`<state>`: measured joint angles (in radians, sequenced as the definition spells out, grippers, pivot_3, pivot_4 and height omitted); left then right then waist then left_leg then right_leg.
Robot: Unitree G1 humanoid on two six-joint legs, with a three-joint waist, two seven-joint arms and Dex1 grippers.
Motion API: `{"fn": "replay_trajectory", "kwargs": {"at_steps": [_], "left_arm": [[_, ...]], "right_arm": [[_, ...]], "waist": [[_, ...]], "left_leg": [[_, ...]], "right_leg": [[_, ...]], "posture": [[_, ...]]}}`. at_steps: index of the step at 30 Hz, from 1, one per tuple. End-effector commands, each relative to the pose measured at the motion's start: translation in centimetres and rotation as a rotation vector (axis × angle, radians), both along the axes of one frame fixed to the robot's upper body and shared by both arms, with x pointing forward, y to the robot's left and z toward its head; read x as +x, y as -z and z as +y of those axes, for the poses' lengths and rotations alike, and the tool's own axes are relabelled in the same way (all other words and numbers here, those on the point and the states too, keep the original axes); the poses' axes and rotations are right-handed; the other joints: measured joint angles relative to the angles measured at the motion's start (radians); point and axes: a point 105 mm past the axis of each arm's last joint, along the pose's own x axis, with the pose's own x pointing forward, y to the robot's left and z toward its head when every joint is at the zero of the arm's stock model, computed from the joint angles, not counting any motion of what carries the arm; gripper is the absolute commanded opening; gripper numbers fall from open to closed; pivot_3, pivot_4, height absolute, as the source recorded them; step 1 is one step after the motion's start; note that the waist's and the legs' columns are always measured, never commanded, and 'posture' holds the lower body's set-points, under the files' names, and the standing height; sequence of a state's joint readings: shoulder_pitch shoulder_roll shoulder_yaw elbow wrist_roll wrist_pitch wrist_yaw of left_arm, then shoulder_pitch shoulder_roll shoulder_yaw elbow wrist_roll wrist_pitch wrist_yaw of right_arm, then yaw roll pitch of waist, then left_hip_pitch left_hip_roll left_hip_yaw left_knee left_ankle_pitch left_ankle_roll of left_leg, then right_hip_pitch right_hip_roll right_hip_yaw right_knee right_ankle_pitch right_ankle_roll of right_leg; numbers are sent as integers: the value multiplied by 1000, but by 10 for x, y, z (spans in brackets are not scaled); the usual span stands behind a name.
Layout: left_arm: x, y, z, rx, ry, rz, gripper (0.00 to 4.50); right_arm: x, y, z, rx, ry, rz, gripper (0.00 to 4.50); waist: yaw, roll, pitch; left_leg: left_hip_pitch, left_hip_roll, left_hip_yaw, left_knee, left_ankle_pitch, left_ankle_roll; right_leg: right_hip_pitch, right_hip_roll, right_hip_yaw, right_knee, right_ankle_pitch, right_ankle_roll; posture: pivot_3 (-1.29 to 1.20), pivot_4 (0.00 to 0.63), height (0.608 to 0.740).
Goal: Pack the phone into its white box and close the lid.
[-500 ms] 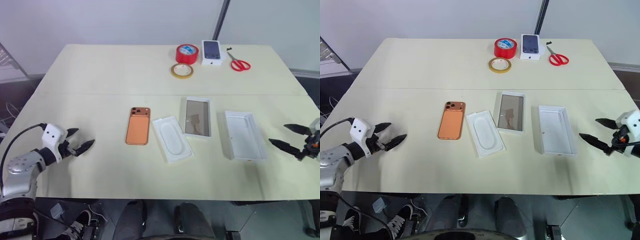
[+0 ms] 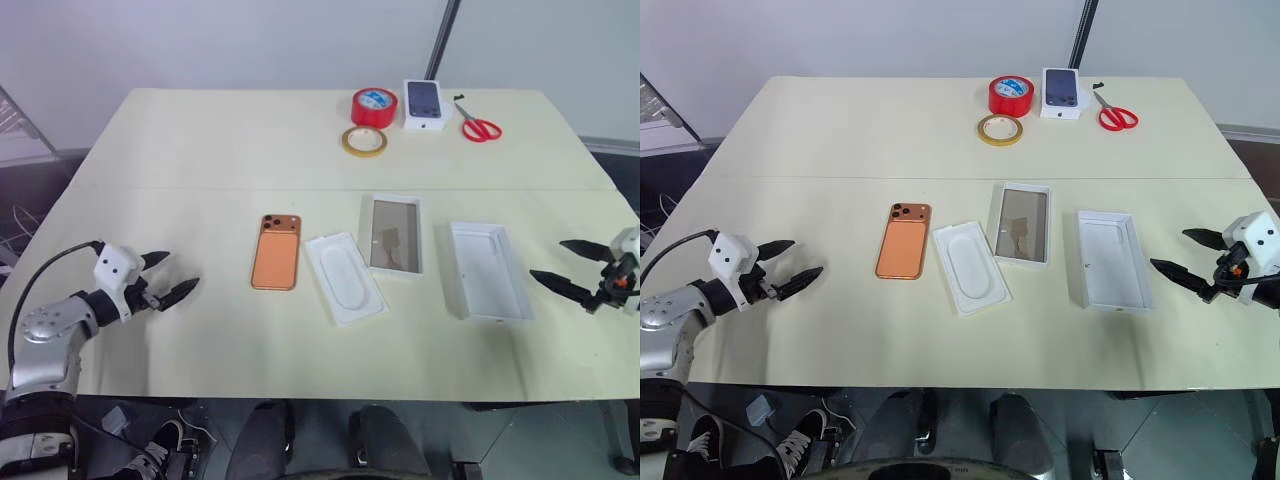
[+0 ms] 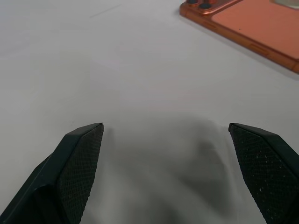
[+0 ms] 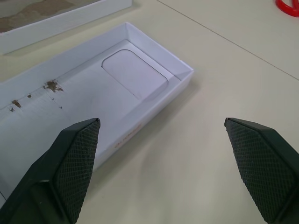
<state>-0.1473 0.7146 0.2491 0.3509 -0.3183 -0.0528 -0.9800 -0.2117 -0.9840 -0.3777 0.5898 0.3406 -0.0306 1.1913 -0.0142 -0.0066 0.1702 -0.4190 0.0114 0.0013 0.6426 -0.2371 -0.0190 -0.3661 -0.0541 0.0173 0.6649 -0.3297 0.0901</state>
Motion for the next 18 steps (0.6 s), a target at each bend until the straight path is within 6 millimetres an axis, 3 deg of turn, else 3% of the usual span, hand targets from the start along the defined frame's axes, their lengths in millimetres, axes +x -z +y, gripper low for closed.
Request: {"fn": "replay_trajectory", "kwargs": {"at_steps": [1,8,14,17,18], "left_arm": [[3,-22,-4,-1,16,-105,4500],[10,-34,-15,6,11,-167,4500],[12,-29,-28,-16,19,-87,4500],[11,-28,-40,-27,29,-15,4500],[8,-28,-53,-57,78,45,4500]], "right_arm": [[3,-9,6,2,-19,-42,4457],[6,-12,13,17,-33,-55,4457],[8,-16,24,13,-69,-69,4457],[10,-19,39,-1,-132,-66,4457],[13,-25,60,10,-201,-79,4457]], "waist": [[0,0,0],[1,0,0],[0,0,0],[0,0,0],[0,0,0]], "left_leg": [[0,0,0,0,0,0],[0,0,0,0,0,0],[0,0,0,0,0,0],[0,0,0,0,0,0],[0,0,0,0,0,0]], "right_leg": [[0,0,0,0,0,0],[0,0,0,0,0,0],[0,0,0,0,0,0],[0,1,0,0,0,0],[0,1,0,0,0,0]], "posture": [[0,150,740],[0,150,740],[0,150,740],[0,150,740],[0,150,740]]}}
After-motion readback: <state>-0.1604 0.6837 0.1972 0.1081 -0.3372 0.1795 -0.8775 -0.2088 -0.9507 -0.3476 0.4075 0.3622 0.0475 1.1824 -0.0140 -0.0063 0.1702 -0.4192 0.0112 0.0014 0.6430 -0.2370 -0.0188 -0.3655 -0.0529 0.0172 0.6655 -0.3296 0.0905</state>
